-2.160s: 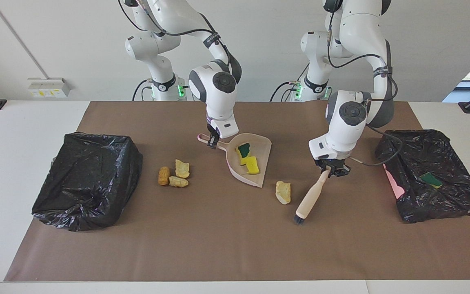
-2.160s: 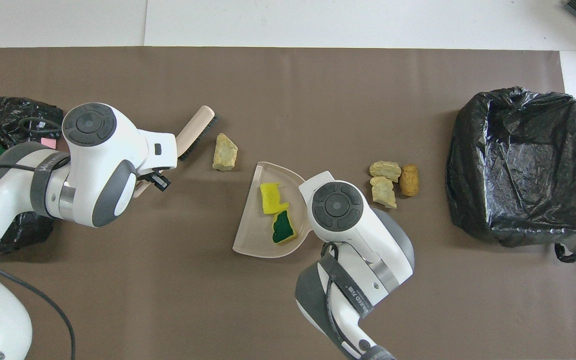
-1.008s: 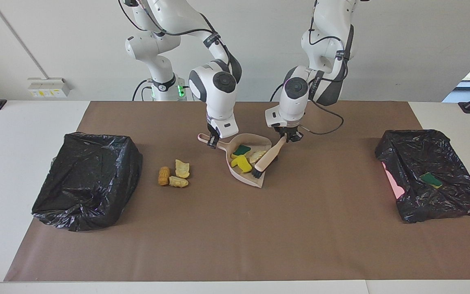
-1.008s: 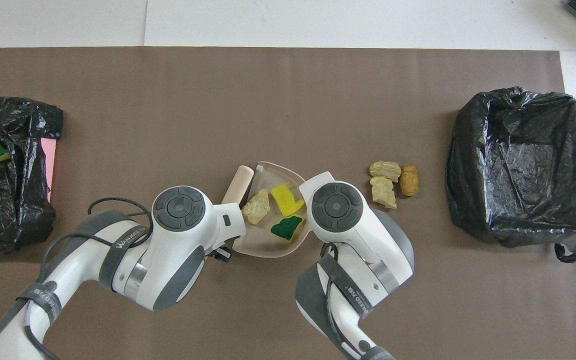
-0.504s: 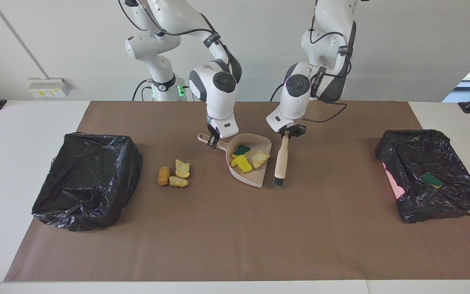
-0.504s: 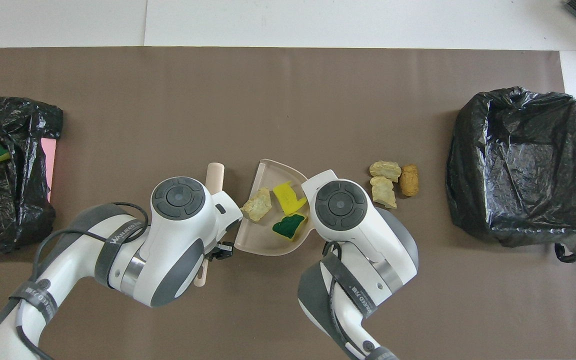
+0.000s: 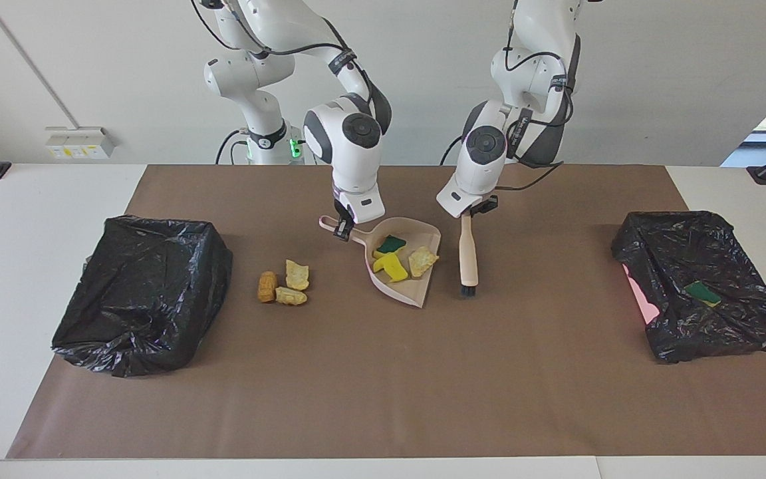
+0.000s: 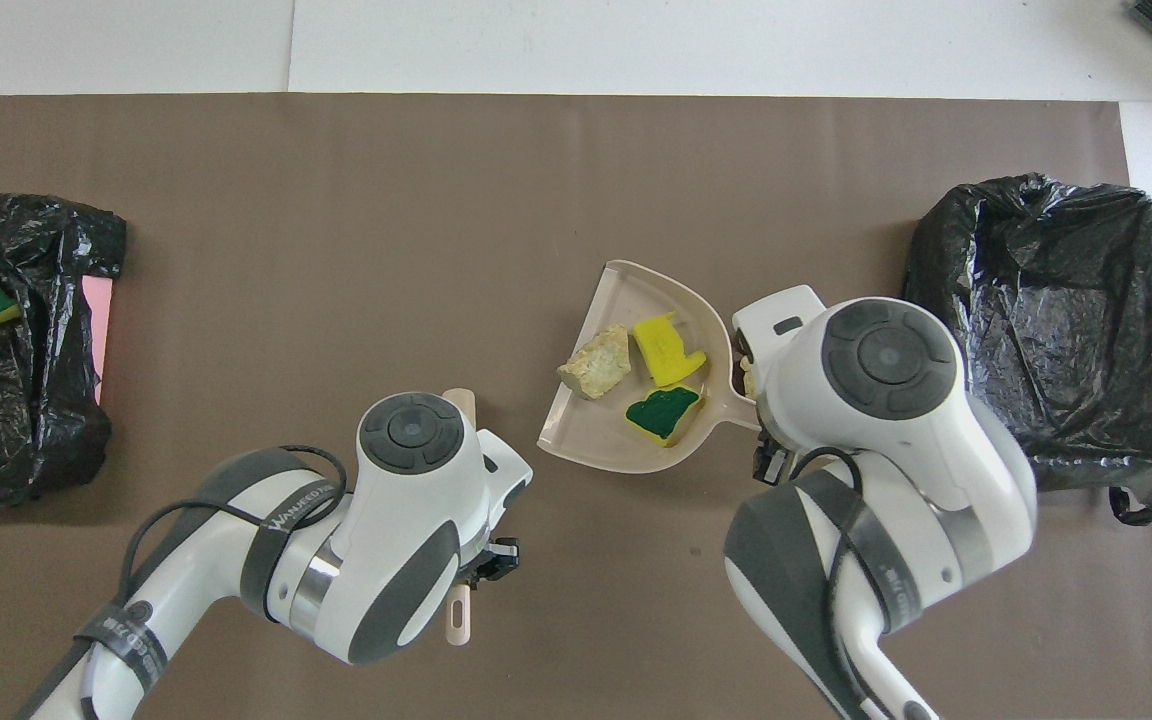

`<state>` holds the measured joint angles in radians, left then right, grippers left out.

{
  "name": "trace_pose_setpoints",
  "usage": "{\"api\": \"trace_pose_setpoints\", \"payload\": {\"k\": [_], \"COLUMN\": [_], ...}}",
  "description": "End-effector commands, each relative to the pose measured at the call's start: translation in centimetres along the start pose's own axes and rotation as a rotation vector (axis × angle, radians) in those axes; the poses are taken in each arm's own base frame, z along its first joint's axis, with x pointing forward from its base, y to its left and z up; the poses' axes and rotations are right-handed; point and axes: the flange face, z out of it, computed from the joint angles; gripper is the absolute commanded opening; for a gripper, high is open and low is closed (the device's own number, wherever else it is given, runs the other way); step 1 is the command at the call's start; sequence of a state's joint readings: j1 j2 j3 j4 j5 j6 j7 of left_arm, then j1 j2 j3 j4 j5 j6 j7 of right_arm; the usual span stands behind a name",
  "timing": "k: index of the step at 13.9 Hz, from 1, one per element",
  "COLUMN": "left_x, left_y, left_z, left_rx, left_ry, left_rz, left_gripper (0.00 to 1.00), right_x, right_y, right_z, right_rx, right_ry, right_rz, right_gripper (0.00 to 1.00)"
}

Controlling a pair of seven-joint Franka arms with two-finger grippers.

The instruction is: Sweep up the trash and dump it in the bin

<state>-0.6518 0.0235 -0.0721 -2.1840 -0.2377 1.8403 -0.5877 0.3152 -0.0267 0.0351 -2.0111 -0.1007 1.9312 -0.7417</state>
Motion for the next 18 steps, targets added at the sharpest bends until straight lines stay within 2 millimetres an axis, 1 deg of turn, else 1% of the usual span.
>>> {"api": "trace_pose_setpoints", "payload": {"k": [1,3,4,5,6,7,9,10,11,12,13,14,15,17,18], "left_x": [-6.4,-11.1,-12.8,-14.2,-15.5,-16.1,-16.9,-17.2,-17.5,-17.2,-17.1,-16.9,-16.8,-16.7,-16.7], "left_y": [2.4,3.9,4.7,5.5,6.6,7.3,8.3,9.1,9.5,9.6,9.6,9.5,9.5,9.4,9.4], "left_z": [1.9,4.3,4.6,5.3,6.0,6.7,7.4,8.9,9.7,9.6,9.6,9.6,9.7,9.8,9.8], "left_rx": [-0.017,-0.017,-0.022,-0.015,-0.022,-0.052,-0.082,-0.059,-0.052,-0.054,-0.055,-0.054,-0.052,-0.046,-0.048], "left_ry": [0.012,0.049,0.068,0.068,0.063,0.077,0.110,0.104,0.107,0.108,0.108,0.106,0.105,0.101,0.101], "left_rz": [0.000,0.000,0.001,-0.004,-0.002,-0.017,-0.020,-0.020,-0.005,0.002,0.000,-0.009,-0.012,-0.010,-0.017], "left_gripper": [0.00,0.00,0.00,0.00,0.00,0.00,0.00,0.00,0.00,0.00,0.00,0.02,0.02,0.01,0.06], "right_x": [-6.4,-11.1,-14.0,-17.1,-20.1,-23.5,-28.8,-31.5,-34.0,-35.6,-36.4,-36.2,-35.9,-34.0,-33.4], "right_y": [3.8,7.1,9.0,10.6,12.0,13.2,14.8,15.6,16.2,16.8,17.5,18.2,18.6,18.5,18.5], "right_z": [-3.9,-5.5,-6.0,-6.0,-5.6,-5.2,-5.0,-5.2,-5.1,-4.6,-3.7,-2.8,-2.5,-2.3,-2.5], "right_rx": [-0.042,-0.039,-0.041,-0.037,-0.022,-0.019,-0.041,-0.058,-0.075,-0.099,-0.105,-0.110,-0.133,-0.143,-0.151], "right_ry": [0.026,0.025,0.026,0.036,0.055,0.063,0.041,0.018,-0.028,-0.062,-0.091,-0.148,-0.226,-0.348,-0.403], "right_rz": [0.027,0.041,0.054,0.059,0.059,0.069,0.100,0.085,0.057,0.033,-0.004,-0.067,-0.124,-0.241,-0.300], "right_gripper": [0.00,0.00,0.00,0.00,0.00,0.00,0.00,0.00,0.00,0.00,0.00,0.00,0.00,0.00,0.00]}}
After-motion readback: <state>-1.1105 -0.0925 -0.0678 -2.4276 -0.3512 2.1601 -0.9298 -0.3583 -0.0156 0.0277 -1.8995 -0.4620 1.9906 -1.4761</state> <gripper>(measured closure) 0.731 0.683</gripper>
